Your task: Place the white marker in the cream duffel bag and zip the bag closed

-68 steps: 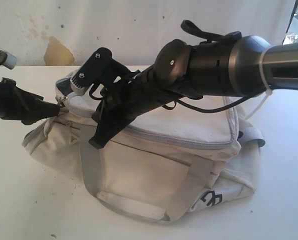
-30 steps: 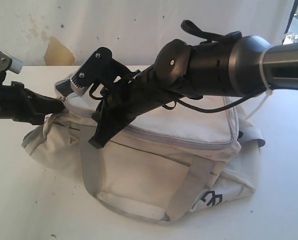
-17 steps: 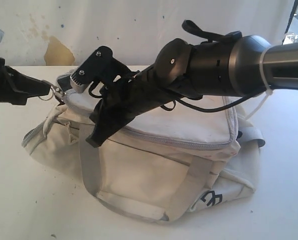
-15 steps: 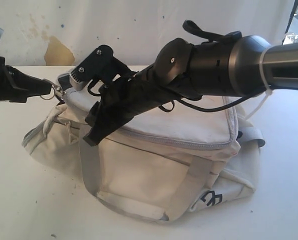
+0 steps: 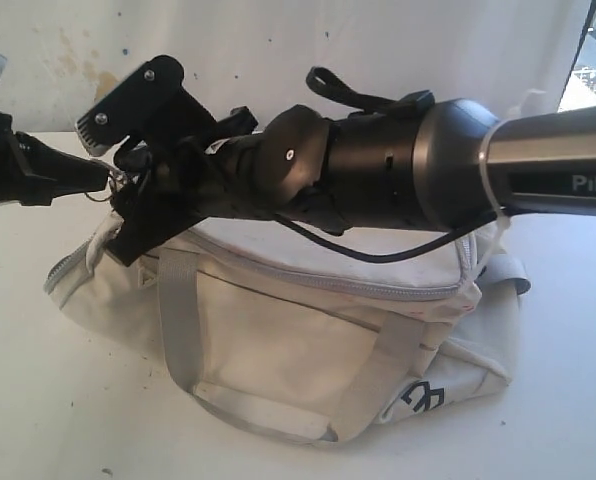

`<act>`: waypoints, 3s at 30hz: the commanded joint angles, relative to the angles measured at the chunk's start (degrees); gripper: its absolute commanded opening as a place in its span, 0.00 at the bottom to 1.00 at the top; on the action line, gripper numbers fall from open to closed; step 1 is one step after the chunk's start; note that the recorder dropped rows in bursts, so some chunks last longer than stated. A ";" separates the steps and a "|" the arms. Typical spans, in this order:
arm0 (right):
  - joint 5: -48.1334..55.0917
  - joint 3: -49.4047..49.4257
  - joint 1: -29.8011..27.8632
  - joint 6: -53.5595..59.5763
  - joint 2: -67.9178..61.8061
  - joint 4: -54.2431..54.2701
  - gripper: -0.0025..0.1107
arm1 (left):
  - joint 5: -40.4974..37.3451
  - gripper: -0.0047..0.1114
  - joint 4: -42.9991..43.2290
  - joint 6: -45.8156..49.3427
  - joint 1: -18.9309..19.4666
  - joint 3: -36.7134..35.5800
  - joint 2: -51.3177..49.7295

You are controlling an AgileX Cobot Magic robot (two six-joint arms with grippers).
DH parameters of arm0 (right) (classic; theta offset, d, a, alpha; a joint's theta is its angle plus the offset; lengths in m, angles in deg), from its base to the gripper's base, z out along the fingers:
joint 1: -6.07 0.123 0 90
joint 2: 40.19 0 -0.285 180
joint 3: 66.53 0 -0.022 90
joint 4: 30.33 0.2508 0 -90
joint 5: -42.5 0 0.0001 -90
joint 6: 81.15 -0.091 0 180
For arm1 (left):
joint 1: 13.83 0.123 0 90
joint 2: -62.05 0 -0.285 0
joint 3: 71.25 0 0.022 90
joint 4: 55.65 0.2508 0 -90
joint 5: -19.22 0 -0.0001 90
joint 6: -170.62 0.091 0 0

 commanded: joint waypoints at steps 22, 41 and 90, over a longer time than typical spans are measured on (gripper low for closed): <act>-2.48 0.04 2.84 -7.05 -2.98 0.48 0.05 | -0.33 0.04 -1.26 -5.80 0.01 2.45 0.66; 6.18 0.16 2.84 -6.21 -2.11 -3.84 0.02 | 6.25 0.04 21.83 -43.08 0.01 13.83 0.66; 14.44 -0.48 2.84 -15.09 -1.33 -12.35 0.02 | 5.43 0.04 4.78 -38.93 0.01 11.19 -0.12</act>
